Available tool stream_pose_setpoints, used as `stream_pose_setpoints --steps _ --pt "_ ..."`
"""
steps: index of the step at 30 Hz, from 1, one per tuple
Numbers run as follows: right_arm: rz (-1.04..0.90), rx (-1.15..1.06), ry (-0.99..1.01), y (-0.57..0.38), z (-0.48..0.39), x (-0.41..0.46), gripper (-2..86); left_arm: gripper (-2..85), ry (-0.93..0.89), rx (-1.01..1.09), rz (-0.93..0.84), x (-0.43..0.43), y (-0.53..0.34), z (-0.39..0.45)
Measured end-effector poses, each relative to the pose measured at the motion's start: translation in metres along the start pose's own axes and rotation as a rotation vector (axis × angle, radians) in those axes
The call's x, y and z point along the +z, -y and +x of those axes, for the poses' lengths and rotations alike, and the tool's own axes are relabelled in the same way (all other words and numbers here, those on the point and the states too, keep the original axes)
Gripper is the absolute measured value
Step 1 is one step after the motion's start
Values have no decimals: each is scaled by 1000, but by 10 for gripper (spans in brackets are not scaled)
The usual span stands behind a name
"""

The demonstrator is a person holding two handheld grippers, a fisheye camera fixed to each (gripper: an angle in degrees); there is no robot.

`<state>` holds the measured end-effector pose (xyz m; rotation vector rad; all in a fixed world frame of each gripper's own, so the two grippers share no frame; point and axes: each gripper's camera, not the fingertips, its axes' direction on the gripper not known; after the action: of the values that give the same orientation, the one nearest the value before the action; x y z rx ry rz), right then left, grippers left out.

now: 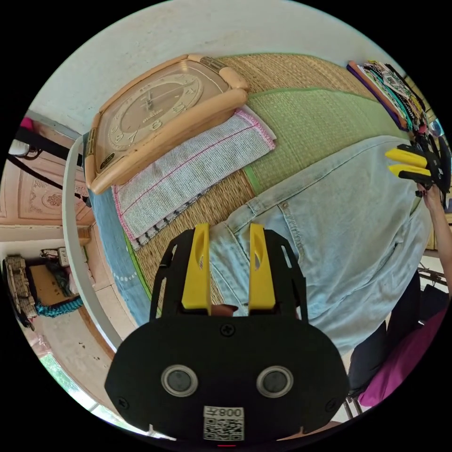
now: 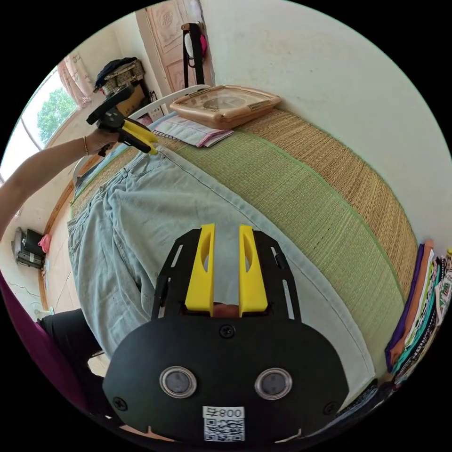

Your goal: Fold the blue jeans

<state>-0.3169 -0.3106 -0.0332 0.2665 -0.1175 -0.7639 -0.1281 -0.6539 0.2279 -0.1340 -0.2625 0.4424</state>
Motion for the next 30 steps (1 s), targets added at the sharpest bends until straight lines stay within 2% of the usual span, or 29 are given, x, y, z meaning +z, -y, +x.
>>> stream_pose_setpoints --steps 12,20,30 --pt "-168 -59 -89 73 21 23 86 80 -27 119 -33 -15 67 29" --pt "-197 -65 2 74 39 5 45 63 -29 99 -47 -43 92 39" --pt "-199 -56 -84 63 44 -40 4 45 4 76 -9 -107 89 51"
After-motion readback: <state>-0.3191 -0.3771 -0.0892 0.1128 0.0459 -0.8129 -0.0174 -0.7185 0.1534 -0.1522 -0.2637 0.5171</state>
